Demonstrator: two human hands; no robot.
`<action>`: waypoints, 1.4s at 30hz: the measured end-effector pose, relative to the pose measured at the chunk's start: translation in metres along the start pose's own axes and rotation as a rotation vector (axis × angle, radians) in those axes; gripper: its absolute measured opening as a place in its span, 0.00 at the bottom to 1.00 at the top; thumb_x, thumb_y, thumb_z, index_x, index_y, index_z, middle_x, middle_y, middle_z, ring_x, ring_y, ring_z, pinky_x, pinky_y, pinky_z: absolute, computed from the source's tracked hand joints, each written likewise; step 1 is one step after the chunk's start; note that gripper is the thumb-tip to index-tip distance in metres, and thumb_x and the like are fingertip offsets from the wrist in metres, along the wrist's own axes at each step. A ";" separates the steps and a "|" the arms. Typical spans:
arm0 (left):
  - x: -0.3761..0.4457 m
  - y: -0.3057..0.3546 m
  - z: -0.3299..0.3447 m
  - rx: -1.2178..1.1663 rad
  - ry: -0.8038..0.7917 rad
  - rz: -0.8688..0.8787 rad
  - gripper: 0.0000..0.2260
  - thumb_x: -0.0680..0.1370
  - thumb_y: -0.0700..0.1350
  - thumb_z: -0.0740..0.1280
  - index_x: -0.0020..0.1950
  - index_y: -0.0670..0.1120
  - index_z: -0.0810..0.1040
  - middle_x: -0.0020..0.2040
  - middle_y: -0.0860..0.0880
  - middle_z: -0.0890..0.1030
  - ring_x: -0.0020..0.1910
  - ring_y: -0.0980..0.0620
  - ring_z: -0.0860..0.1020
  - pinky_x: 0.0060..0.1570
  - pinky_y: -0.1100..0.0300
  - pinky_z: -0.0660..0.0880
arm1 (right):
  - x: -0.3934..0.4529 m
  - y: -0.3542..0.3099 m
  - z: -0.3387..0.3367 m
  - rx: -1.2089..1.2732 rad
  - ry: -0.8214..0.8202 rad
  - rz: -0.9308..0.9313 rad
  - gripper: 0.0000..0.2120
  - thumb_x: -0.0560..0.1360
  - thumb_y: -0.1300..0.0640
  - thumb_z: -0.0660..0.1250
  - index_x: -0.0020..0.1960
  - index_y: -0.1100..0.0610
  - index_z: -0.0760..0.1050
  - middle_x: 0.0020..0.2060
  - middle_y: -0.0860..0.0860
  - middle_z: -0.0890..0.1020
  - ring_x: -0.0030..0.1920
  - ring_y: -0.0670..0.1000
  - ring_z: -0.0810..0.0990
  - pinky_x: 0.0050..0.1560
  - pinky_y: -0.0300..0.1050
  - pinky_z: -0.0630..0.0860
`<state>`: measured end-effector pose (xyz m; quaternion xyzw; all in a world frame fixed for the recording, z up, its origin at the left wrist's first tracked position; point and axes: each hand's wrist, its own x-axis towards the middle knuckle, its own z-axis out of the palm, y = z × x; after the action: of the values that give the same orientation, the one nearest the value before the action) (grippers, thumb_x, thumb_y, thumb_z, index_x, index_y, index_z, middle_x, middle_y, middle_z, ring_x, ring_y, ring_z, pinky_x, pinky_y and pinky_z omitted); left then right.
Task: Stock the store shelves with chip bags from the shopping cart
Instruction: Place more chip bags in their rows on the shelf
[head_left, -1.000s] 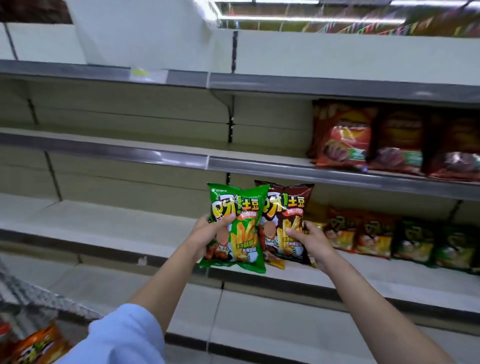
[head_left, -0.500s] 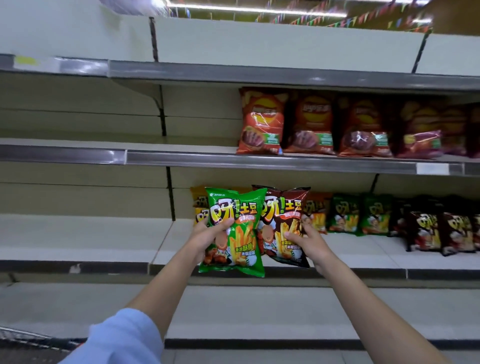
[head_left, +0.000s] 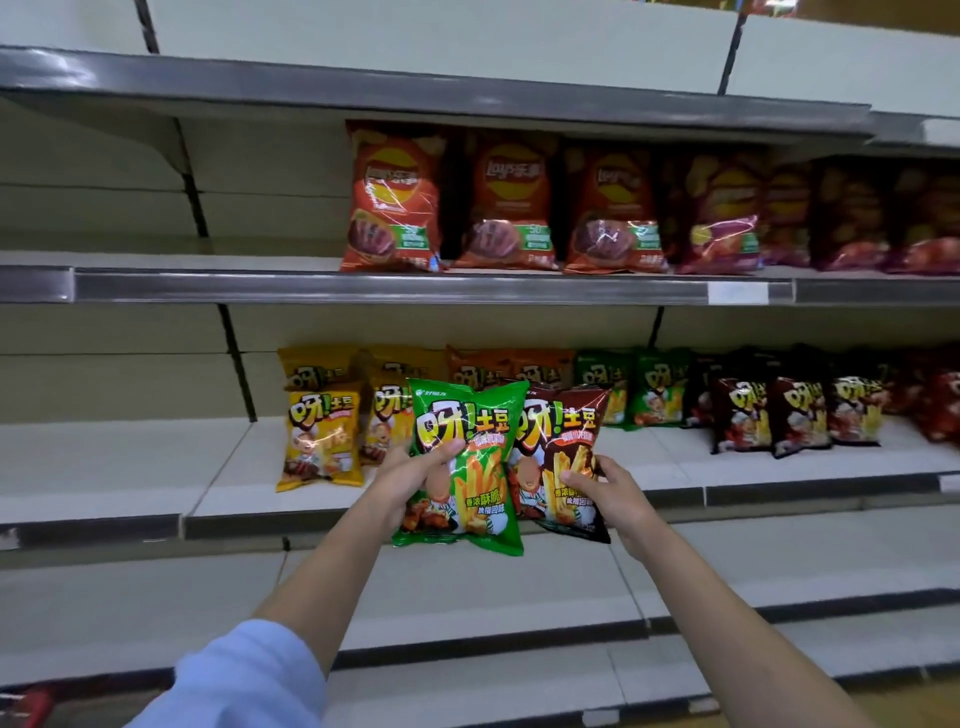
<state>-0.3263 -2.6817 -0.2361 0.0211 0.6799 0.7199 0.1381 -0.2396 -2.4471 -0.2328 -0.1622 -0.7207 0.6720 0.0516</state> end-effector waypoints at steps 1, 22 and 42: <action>0.001 -0.005 0.010 -0.010 0.007 -0.011 0.50 0.63 0.58 0.76 0.78 0.44 0.55 0.75 0.43 0.64 0.72 0.44 0.65 0.69 0.49 0.62 | 0.000 0.004 -0.008 -0.008 0.015 0.009 0.13 0.76 0.60 0.69 0.58 0.57 0.71 0.46 0.52 0.81 0.43 0.49 0.81 0.37 0.40 0.76; 0.170 -0.043 0.214 -0.002 -0.167 -0.105 0.38 0.61 0.57 0.76 0.68 0.46 0.72 0.63 0.47 0.79 0.59 0.47 0.77 0.64 0.47 0.71 | 0.117 0.074 -0.211 0.013 0.398 0.197 0.14 0.75 0.61 0.70 0.58 0.58 0.72 0.53 0.59 0.81 0.50 0.59 0.81 0.47 0.49 0.78; 0.303 -0.088 0.316 0.058 0.064 -0.160 0.25 0.74 0.41 0.73 0.69 0.43 0.69 0.61 0.46 0.77 0.61 0.46 0.75 0.57 0.55 0.72 | 0.209 0.107 -0.314 0.051 0.364 0.272 0.16 0.74 0.60 0.71 0.61 0.58 0.74 0.51 0.54 0.83 0.50 0.55 0.83 0.47 0.48 0.78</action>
<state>-0.5342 -2.3022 -0.3468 -0.0525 0.7041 0.6868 0.1727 -0.3266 -2.0800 -0.3394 -0.3750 -0.6537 0.6506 0.0936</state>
